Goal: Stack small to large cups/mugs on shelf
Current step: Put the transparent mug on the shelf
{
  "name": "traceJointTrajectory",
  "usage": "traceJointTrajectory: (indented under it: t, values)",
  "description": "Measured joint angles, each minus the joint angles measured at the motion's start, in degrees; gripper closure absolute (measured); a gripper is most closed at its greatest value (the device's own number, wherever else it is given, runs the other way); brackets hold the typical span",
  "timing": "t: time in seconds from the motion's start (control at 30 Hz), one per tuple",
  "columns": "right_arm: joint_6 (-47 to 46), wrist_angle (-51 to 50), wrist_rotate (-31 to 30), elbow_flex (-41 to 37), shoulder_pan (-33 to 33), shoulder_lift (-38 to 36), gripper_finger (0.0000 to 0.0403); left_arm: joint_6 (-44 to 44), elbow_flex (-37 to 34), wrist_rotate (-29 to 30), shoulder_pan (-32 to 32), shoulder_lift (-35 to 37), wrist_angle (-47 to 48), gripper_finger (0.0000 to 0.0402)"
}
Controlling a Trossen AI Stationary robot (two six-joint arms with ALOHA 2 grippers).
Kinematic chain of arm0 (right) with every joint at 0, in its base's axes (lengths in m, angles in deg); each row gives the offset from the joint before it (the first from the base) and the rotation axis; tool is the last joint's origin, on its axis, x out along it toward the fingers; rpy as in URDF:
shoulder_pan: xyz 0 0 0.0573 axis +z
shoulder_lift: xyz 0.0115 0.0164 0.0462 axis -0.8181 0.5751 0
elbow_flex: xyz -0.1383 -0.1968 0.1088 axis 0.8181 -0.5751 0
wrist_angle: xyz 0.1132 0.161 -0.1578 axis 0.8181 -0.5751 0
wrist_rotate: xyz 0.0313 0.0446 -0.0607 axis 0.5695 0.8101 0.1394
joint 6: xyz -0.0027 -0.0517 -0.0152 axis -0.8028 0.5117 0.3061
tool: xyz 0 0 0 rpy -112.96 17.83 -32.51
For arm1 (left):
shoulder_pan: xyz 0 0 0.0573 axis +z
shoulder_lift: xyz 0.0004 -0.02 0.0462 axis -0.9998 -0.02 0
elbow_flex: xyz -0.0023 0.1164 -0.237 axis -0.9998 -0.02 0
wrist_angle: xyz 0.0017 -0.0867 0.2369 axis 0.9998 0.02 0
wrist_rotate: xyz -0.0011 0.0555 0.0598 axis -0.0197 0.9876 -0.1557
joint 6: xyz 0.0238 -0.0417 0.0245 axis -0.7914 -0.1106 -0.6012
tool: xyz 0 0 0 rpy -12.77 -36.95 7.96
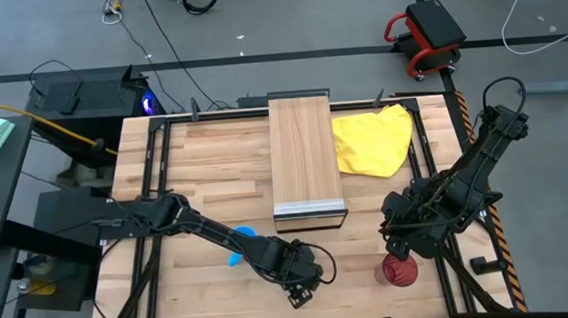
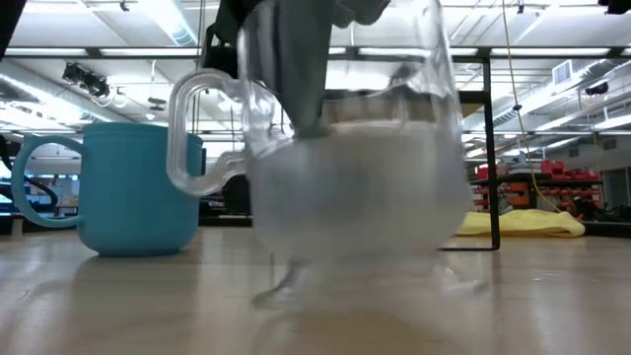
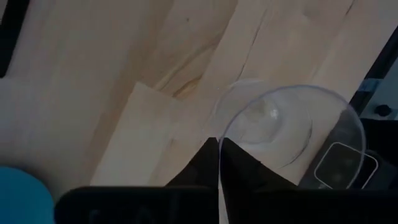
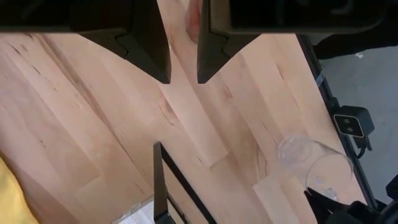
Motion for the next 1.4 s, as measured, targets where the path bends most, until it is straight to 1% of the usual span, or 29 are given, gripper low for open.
traceJointTrajectory:
  t: [0.2,0.3,0.4,0.53,0.67,0.73,0.77,0.83,0.87,1.0,1.13,1.4]
  values:
    - [0.0,0.0,-0.9,0.0,0.0,0.0,0.0317,0.7,0.0,0.0,0.1,0.0,0.1,0.0386]
    - [0.0,0.0,-0.9,0.0,0.0,0.0,0.0317,0.8,0.0,0.0,0.4,0.0,0.4,0.0394]
    - [0.0,0.0,-1.3,0.0,0.0,0.0,0.0317,0.9,1.6,0.0,0.5,0.0,3.5,0.0393]
    - [0.6,0.0,-1.3,0.0,0.0,0.0,0.0317,0.6,7.0,-0.1,0.8,0.3,8.9,0.0395]
    - [1.4,0.0,-1.3,0.0,0.0,0.0,0.0317,-1.5,15.7,-0.1,1.2,0.4,14.4,0.0394]
    - [1.7,0.0,-1.3,0.0,0.0,0.0,0.0317,-2.4,20.8,0.0,1.5,0.4,19.7,0.0396]
    - [2.0,0.0,-1.3,0.0,0.0,0.0,0.0317,-2.9,22.3,0.0,1.8,0.5,20.7,0.0396]
    - [2.2,-0.1,-1.3,0.0,0.0,0.0,0.0317,-3.1,20.4,0.1,2.6,3.6,20.4,0.0396]
    - [2.3,-0.1,-1.3,0.0,0.0,0.0,0.0317,-3.1,20.0,0.8,3.1,4.4,21.9,0.0396]
    - [2.6,-0.1,-1.7,0.0,0.0,-0.1,0.0317,-4.8,21.9,2.3,5.6,6.5,26.4,0.0397]
    - [2.6,0.0,-3.4,0.0,0.0,-0.1,0.0317,-8.0,22.0,4.7,8.8,8.3,26.4,0.0396]
    - [2.1,0.2,-6.4,0.0,0.0,-0.1,0.0317,-15.0,22.1,5.2,16.1,10.7,26.3,0.0397]
